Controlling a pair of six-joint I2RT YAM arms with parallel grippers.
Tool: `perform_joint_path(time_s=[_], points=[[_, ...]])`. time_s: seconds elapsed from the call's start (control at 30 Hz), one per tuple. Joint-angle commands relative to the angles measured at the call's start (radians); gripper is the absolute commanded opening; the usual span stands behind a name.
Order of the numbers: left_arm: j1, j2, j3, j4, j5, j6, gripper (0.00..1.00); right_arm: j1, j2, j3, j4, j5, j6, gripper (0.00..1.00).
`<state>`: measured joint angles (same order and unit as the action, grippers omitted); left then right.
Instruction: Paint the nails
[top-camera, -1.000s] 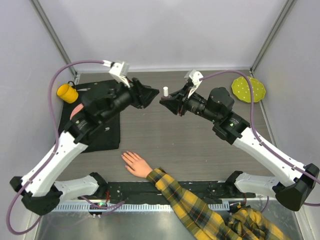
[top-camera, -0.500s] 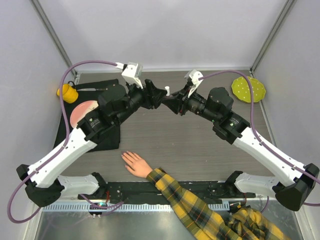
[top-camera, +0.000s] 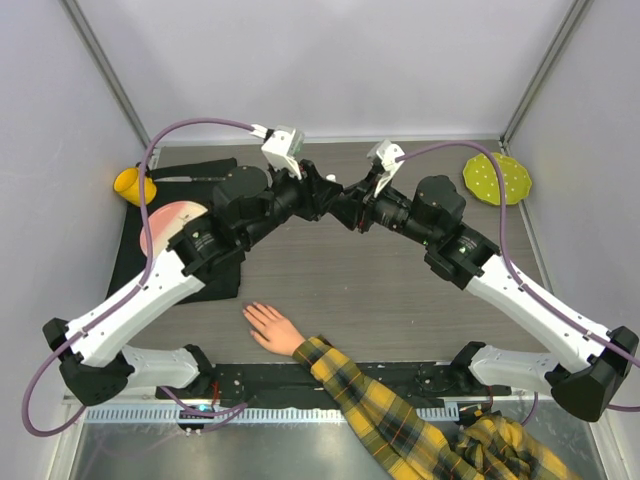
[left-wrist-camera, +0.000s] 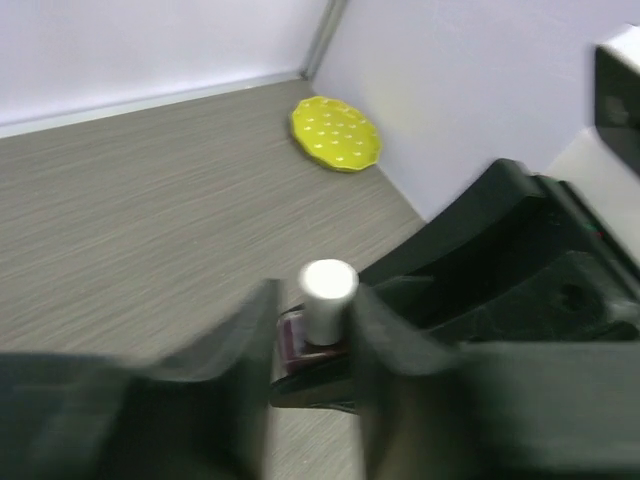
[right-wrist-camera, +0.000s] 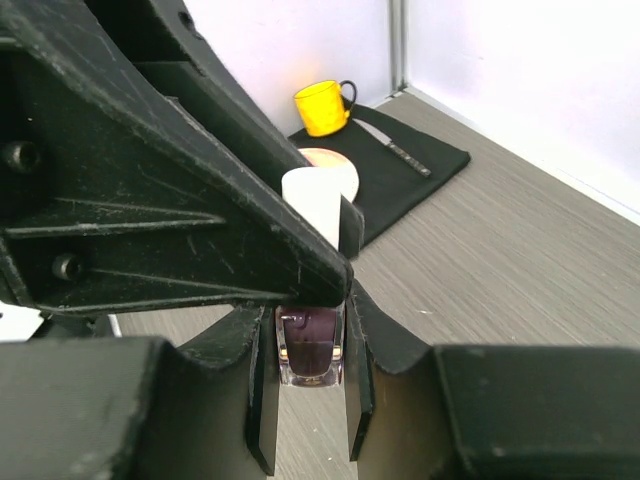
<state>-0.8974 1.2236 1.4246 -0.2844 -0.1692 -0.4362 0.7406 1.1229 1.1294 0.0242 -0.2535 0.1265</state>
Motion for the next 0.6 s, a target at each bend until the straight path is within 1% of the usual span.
perform_joint_path(time_s=[0.0,0.03,0.07,0.1,0.13,0.17,0.2,0.23,0.27,0.3,0.33,0.37,0.4,0.43,0.5,0.53,0.57], points=[[-0.005,-0.009,0.027,0.018,0.059,0.036,0.17,0.005,-0.04,0.026,0.085,-0.023,0.001,0.01],[-0.003,-0.01,0.025,0.019,0.085,0.046,0.11,0.005,-0.044,0.023,0.088,-0.05,0.004,0.01],[0.002,-0.013,0.022,0.021,0.173,0.086,0.02,0.006,-0.049,0.02,0.101,-0.075,0.004,0.01],[0.014,-0.013,0.02,0.022,0.297,0.103,0.0,0.003,-0.055,0.004,0.118,-0.12,0.005,0.01],[0.035,-0.009,0.023,0.019,0.426,0.115,0.0,0.003,-0.069,-0.003,0.132,-0.253,0.007,0.01],[0.093,-0.006,0.026,0.014,0.725,0.125,0.0,0.003,-0.075,-0.014,0.185,-0.359,0.024,0.01],[0.127,-0.006,0.019,0.033,0.863,0.108,0.0,0.003,-0.08,-0.028,0.221,-0.462,0.059,0.01],[0.164,-0.007,-0.022,0.128,0.993,0.081,0.0,0.002,-0.077,-0.036,0.28,-0.56,0.114,0.01],[0.229,-0.007,-0.048,0.201,1.125,0.041,0.0,0.002,-0.063,-0.04,0.437,-0.714,0.184,0.01],[0.256,-0.009,-0.079,0.281,1.292,-0.09,0.0,0.003,-0.049,-0.042,0.532,-0.769,0.382,0.01],[0.29,-0.01,-0.139,0.401,1.347,-0.151,0.0,0.003,-0.013,-0.045,0.741,-0.812,0.475,0.01],[0.298,-0.009,-0.165,0.545,1.373,-0.207,0.0,0.005,0.001,-0.049,0.848,-0.845,0.581,0.01],[0.302,-0.009,-0.183,0.574,1.379,-0.232,0.0,0.003,0.014,-0.059,0.937,-0.852,0.713,0.01],[0.302,-0.006,-0.181,0.567,1.373,-0.222,0.0,0.003,0.035,-0.053,0.989,-0.857,0.743,0.01],[0.304,0.005,-0.161,0.541,1.355,-0.219,0.0,0.003,0.044,-0.031,0.956,-0.86,0.714,0.01],[0.304,0.008,-0.15,0.525,1.346,-0.202,0.0,0.003,0.046,-0.03,0.903,-0.856,0.693,0.01],[0.304,0.01,-0.136,0.442,1.326,-0.182,0.0,0.003,0.043,-0.022,0.864,-0.85,0.665,0.01]])
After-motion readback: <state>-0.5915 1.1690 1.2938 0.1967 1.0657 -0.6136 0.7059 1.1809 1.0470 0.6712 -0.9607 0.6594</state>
